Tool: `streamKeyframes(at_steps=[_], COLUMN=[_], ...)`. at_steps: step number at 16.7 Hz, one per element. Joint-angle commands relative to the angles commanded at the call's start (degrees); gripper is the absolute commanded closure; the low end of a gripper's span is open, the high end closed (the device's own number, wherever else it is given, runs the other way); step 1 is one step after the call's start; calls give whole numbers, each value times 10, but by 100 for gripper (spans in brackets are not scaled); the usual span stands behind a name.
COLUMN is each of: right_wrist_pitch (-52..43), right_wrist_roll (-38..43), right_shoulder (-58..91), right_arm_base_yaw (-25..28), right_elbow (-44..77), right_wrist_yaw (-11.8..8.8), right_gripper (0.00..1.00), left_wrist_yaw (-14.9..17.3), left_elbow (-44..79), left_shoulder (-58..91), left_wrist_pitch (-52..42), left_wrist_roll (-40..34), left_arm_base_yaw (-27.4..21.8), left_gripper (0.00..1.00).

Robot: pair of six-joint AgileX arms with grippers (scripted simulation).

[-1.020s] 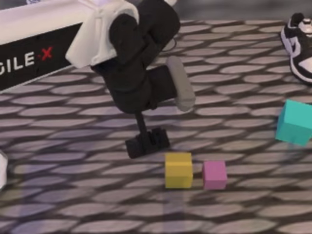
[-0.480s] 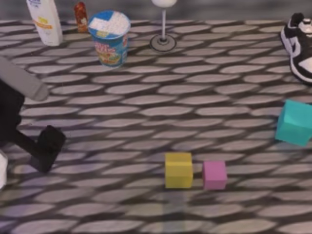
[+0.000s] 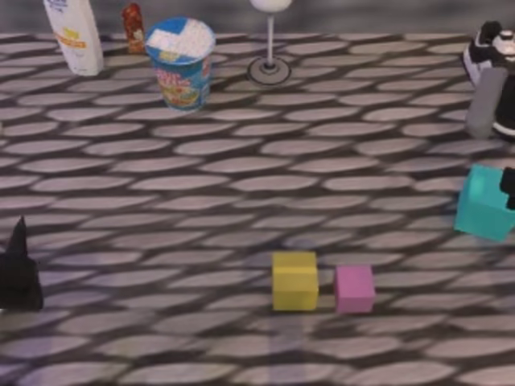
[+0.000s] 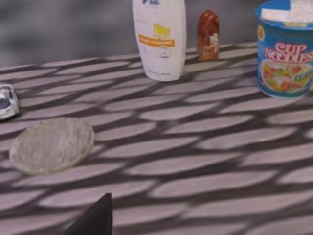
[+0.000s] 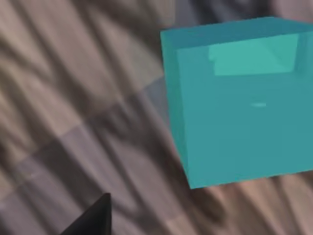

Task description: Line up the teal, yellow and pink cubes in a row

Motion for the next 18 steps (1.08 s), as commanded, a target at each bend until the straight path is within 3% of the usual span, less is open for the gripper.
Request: streamKeyframes(at_steps=[5, 12, 18], right_wrist_pitch=[-57, -58, 64], right_wrist_roll=[-63, -67, -65], right_shoulder=[105, 113, 154], right_arm_base_yaw=[6, 3, 6], right_elbow=[101, 106, 32], right_wrist_yaw=[-3, -3, -3], right_gripper=[0, 0, 0], left_wrist_yaw=[5, 5, 5], left_elbow=[-80, -84, -84], left_shoulder=[-118, -126, -126], left_wrist_pitch=[85, 90, 90], left_wrist_roll=[-46, -49, -49], left_arm_base_yaw=[38, 40, 40], left_gripper=[0, 0, 0])
